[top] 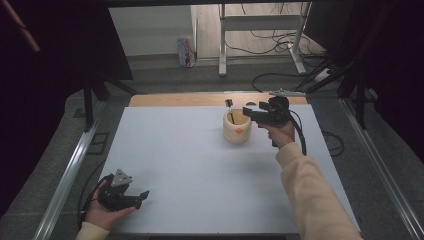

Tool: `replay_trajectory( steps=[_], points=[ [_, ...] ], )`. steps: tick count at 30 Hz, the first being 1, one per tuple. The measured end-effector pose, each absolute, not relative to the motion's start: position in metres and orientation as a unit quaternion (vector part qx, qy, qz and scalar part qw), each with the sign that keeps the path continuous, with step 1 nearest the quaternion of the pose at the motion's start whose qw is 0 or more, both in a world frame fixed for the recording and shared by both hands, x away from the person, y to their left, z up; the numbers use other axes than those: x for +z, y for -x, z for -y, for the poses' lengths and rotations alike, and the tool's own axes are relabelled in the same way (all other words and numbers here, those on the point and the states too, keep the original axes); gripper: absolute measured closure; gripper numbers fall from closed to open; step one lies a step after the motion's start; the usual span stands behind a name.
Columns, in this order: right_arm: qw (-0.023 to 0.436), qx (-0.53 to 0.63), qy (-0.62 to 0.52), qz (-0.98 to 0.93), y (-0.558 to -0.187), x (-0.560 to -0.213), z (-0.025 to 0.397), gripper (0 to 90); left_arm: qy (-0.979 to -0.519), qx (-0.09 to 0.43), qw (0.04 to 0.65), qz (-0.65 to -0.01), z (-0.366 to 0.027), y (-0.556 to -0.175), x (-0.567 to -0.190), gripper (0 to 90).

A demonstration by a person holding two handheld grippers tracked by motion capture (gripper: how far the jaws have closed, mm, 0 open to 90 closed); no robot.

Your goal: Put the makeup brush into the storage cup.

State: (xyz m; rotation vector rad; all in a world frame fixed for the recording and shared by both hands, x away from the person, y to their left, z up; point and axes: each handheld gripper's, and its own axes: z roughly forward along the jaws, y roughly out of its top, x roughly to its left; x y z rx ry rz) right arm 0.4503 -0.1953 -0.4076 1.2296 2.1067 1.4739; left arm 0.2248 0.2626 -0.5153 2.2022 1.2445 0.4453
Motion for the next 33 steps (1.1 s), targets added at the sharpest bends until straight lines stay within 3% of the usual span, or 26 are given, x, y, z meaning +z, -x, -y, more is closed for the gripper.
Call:
replay_trajectory(
  steps=[33],
  points=[
    [0.137, 0.479, -0.399, -0.77, -0.413, -0.429, 0.226, 19.4, -0.823, 0.16, 0.286, -0.464, -0.261, -0.236, -0.515, 18.9]
  ],
)
